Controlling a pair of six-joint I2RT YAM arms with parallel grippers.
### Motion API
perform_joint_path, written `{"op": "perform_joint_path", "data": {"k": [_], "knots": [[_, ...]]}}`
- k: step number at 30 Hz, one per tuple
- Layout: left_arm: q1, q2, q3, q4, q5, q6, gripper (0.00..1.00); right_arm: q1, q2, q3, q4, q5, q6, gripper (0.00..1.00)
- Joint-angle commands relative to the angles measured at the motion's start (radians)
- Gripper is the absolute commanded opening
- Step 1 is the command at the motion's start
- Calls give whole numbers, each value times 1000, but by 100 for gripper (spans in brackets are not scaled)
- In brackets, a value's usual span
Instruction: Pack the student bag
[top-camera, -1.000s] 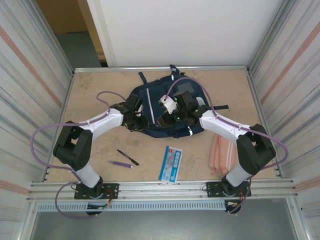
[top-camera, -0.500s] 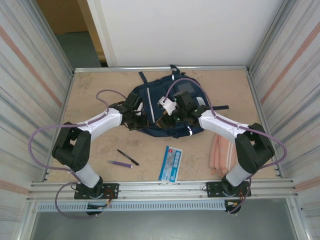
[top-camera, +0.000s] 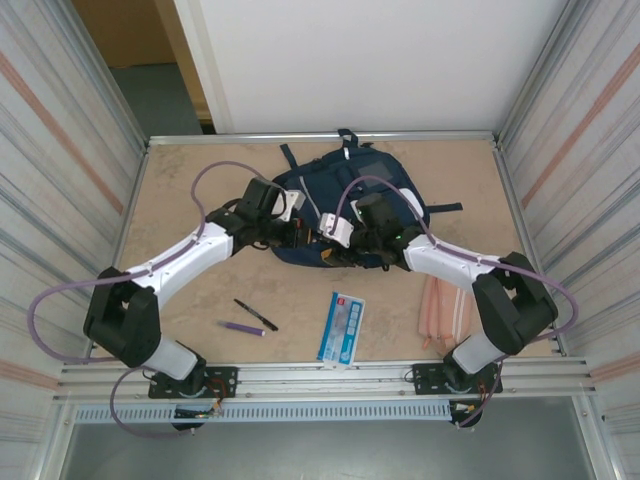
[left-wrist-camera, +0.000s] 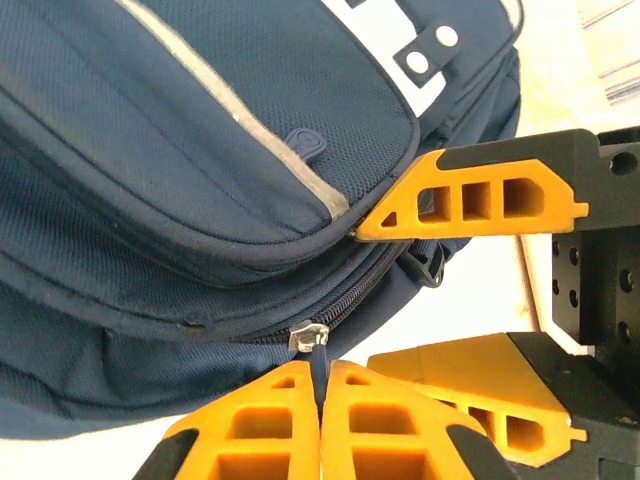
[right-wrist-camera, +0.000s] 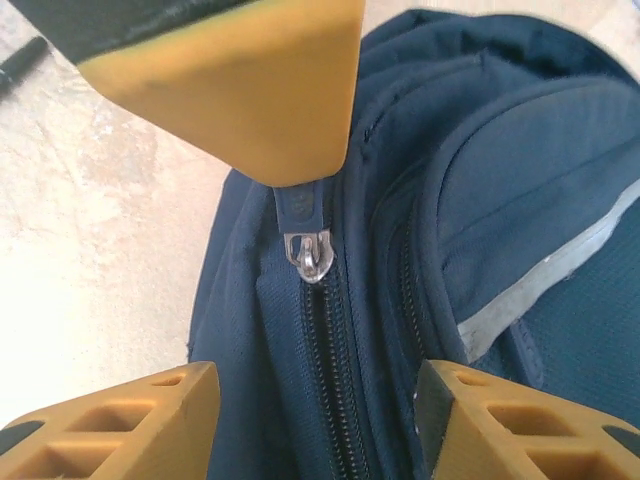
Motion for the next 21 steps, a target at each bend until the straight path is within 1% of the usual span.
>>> {"op": "perform_joint_path", "data": {"k": [1,5,9,13,16,17,18,19,20,21], "knots": [[-15,-76,-21,79,17,47,0,-17,-73,4,-31,-55,-120,54],[-16,-95,-69,133,25,51,0,-12,-48,-5,21,-9,-122,55],[-16,-100,-67,145,37,38,0,28,-16,2,46,54,-127,54],[-20,-115,-71,157,19,21,0,55,-15,-1,34,58,-127,54],[-21,-117,-64,160,26,11,0,89,-28,-32,68,147,-102,53],[-22,-117,-64,165,32,11,0,98,-24,-48,103,185,-98,51],[-26,-117,-66,169,35,12,0,105,-19,-69,150,229,-93,47],[-30,-119,-67,175,32,13,0,110,-14,-82,182,272,-95,41],[-33,-123,-68,179,24,13,0,119,-14,-91,199,310,-107,31],[-35,-129,-72,183,11,13,0,126,-19,-100,210,340,-120,23]]}}
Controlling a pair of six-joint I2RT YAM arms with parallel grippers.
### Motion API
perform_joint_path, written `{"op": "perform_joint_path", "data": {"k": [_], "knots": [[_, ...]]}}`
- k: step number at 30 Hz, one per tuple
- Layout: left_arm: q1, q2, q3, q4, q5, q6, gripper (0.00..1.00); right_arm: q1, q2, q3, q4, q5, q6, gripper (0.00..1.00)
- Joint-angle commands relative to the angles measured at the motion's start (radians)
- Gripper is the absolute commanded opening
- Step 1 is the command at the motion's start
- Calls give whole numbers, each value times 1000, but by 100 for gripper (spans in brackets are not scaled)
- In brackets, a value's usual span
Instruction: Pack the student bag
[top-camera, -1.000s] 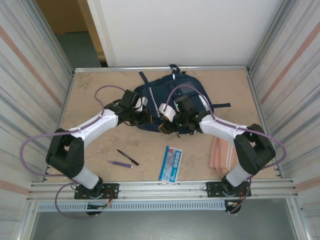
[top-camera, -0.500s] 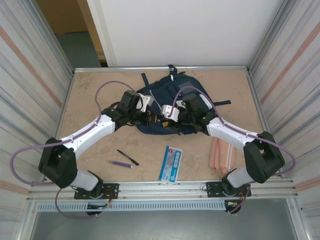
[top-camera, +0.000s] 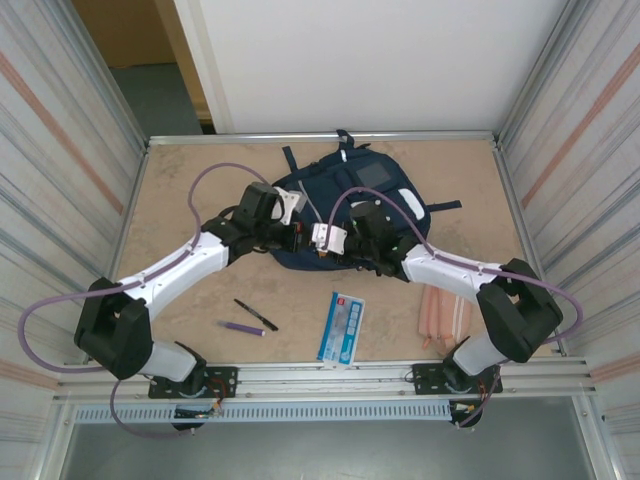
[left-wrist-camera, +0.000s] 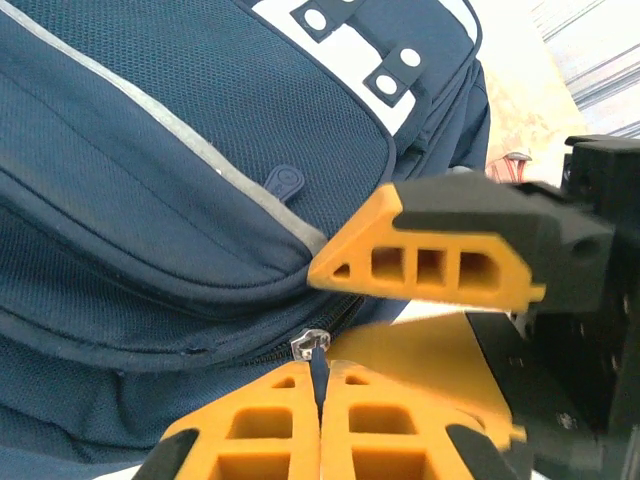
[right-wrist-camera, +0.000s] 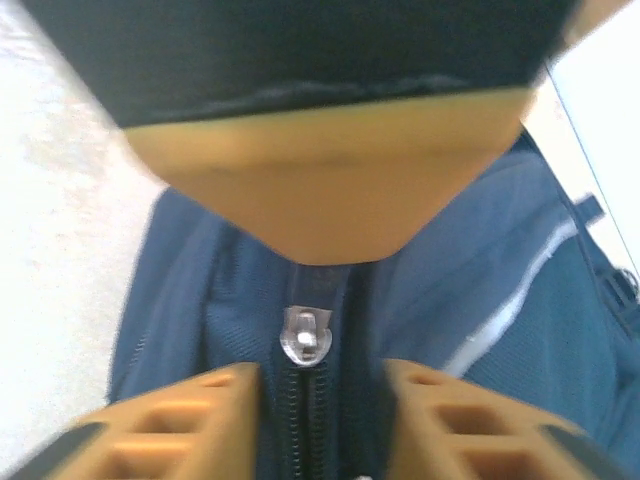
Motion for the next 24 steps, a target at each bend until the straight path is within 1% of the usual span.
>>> {"op": "perform_joint_path", "data": {"k": [1,3,4,7,9,11,14,16,17,18,19,20,22,24], "knots": [[-15,-75,-1,94,-3,-3,0,27,-9,-51,80,152,-15,17],[-6,-88,-9,71,-81,-1,0,28,-35,-98,157,163,-24,9],[7,-92,-20,72,-97,-8,0,27,-46,-113,177,163,-33,6],[85,-108,-66,112,-98,-72,0,28,-84,-131,147,148,-56,0],[126,-110,-94,149,-112,-83,0,31,-114,-159,151,138,-55,0],[163,-96,-112,168,-141,-54,0,24,-140,-197,192,122,-47,0],[212,-61,-124,185,-198,-39,0,15,-169,-207,168,123,-40,0],[220,-31,-106,163,-279,-33,0,10,-188,-215,156,116,-25,0],[221,-21,-95,165,-273,-31,0,1,-193,-223,160,101,-13,1],[221,-17,-86,174,-231,-34,0,-5,-192,-226,165,90,0,9],[215,-19,-84,199,-180,-44,0,-6,-189,-227,161,83,7,20],[204,-24,-85,227,-139,-63,0,2,-190,-220,136,74,0,28],[167,-37,-59,213,-101,-83,0,28,-195,-206,99,73,20,38],[120,-60,-15,141,-103,-89,0,53,-200,-198,95,50,71,42]]}}
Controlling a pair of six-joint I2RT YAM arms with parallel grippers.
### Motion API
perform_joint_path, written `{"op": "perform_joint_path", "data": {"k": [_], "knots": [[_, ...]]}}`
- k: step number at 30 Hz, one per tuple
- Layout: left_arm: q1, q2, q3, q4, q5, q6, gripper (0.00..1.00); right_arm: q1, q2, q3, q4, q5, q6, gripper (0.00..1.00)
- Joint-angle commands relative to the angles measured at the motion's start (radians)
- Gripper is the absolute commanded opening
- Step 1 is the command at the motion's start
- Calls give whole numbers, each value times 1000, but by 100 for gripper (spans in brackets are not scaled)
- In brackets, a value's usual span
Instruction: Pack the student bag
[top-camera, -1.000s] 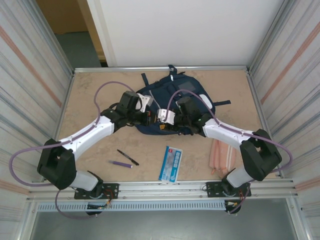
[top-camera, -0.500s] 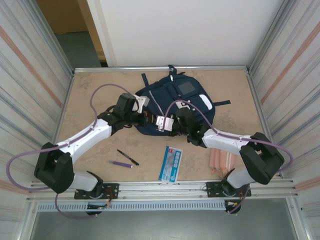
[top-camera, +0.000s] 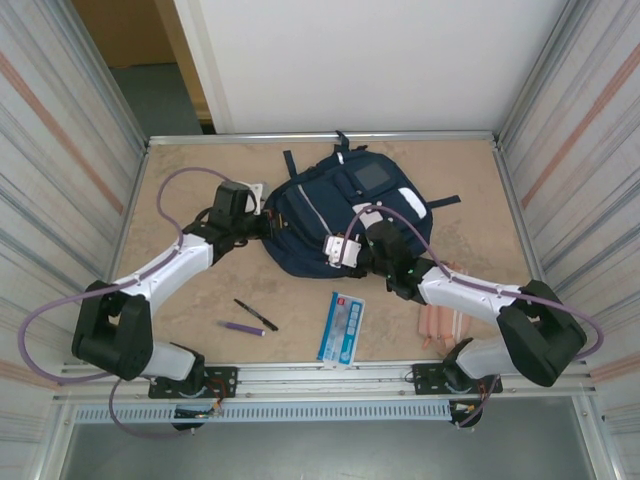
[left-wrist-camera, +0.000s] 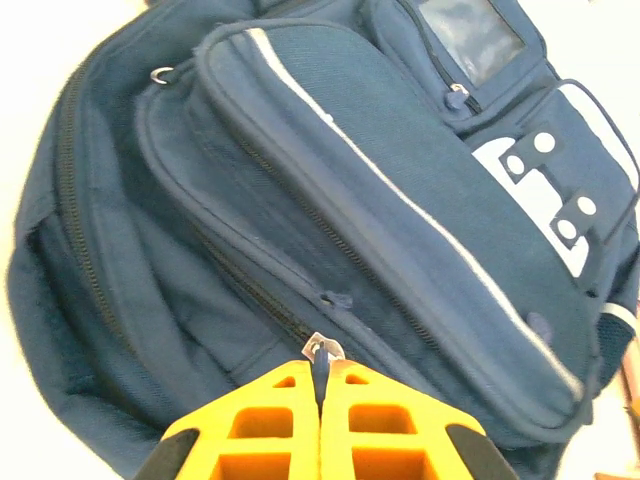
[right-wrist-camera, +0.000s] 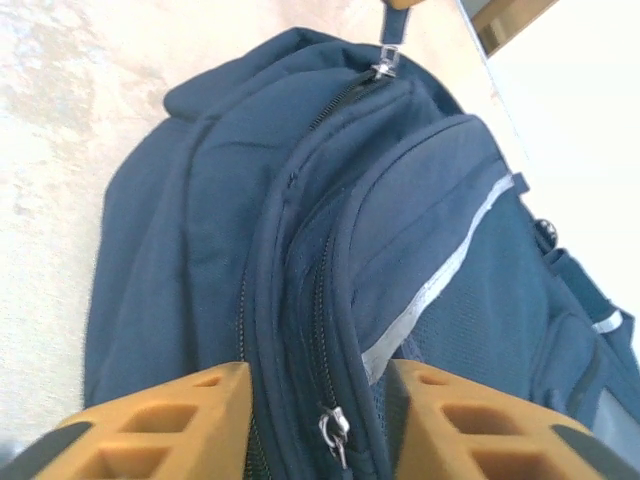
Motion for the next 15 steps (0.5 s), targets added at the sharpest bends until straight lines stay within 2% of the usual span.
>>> {"op": "perform_joint_path", "data": {"k": [1,5,9,12,15], "knots": [[-75,-59,96,-34,17,-26,0,43,-31,18,-28,-37,91,43],[-165,-108,104,-77,-13,-77,0,92,-16,52,-4,13,156,43],[-189,-108,78,-39,48,-144,0,95,11,52,26,126,192,47],[-209,-97,71,-33,44,-153,0,88,34,46,47,258,192,47],[-211,-87,58,-11,37,-158,0,76,27,28,81,314,224,47]]}}
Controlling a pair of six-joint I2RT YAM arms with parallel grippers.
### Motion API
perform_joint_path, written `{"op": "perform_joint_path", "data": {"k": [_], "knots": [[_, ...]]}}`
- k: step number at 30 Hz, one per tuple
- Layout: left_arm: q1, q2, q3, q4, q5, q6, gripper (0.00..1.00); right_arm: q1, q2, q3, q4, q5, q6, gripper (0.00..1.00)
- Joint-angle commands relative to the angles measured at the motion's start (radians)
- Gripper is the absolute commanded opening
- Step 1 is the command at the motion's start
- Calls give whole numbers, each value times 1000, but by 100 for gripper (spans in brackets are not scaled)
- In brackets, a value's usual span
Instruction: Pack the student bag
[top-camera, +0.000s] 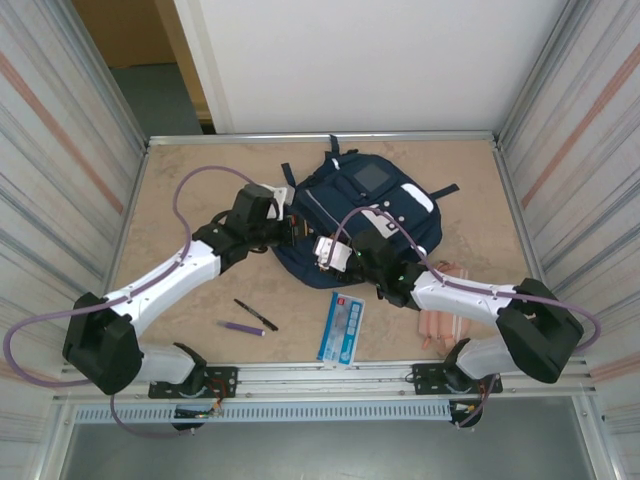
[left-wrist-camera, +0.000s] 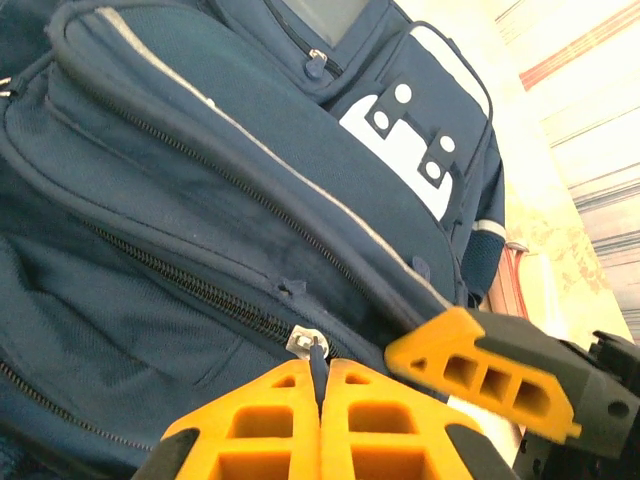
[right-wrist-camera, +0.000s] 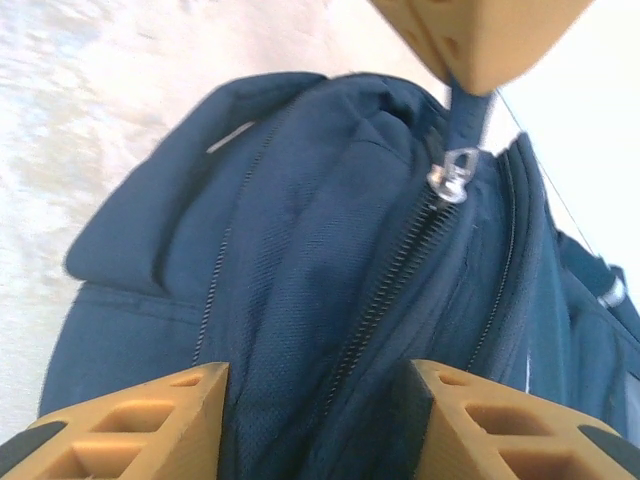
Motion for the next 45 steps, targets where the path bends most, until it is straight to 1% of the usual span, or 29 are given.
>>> {"op": "perform_joint_path", "data": {"k": [1,4,5,6,9,10,11,13,15,17,18,20,21,22,25,27,28,31,33,35,37,40,43,45], "knots": [[-21,-16,1,70,50,-34,0,-27,10,7,73,149,80,47],[-22,-14,-5,78,45,-51,0,-29,21,33,55,155,94,46],[-22,-13,-9,88,46,-57,0,-25,24,38,49,161,89,44],[-21,-10,-8,93,49,-60,0,-23,28,40,53,159,86,39],[-20,-7,8,72,50,-32,0,-25,60,36,91,129,59,17],[-20,-15,13,52,30,-22,0,-26,74,41,99,115,38,11],[-18,-29,11,38,-8,-13,0,-29,88,43,113,89,7,9],[-3,-61,-18,36,-64,-13,0,-40,103,47,120,15,-61,4],[34,-91,-59,45,-81,-34,0,-62,122,58,145,-56,-94,0],[66,-111,-82,24,-94,-30,0,-97,151,85,150,-156,-140,0],[62,-118,-78,-20,-135,-13,0,-107,162,106,133,-216,-166,0],[42,-129,-72,-93,-208,9,0,-129,181,180,14,-393,-235,0],[38,-136,-82,-102,-215,10,0,-134,196,226,-52,-471,-266,0],[39,-144,-96,-101,-203,-8,0,-132,214,275,-99,-512,-289,0],[35,-163,-127,-72,-144,-54,0,-128,253,375,-178,-524,-323,0],[31,-160,-137,-49,-122,-83,0,-134,251,405,-249,-527,-348,1],[29,-152,-144,-31,-110,-89,0,-140,245,400,-264,-517,-352,2],[23,-113,-144,5,-71,-88,0,-172,216,315,-226,-442,-383,7],[22,-89,-138,39,-27,-97,0,-201,181,266,-243,-391,-422,11],[11,-63,-124,71,0,-93,0,-235,144,228,-243,-306,-410,11],[-11,-28,-90,70,8,-59,0,-281,111,178,-208,-260,-392,11],[-26,29,-28,49,40,-19,0,-346,61,131,-166,-273,-349,11],[-31,71,-9,64,72,7,0,-371,13,127,-219,-296,-364,7],[-23,92,-16,59,28,65,0,-374,-12,112,-236,-308,-390,6]]}}
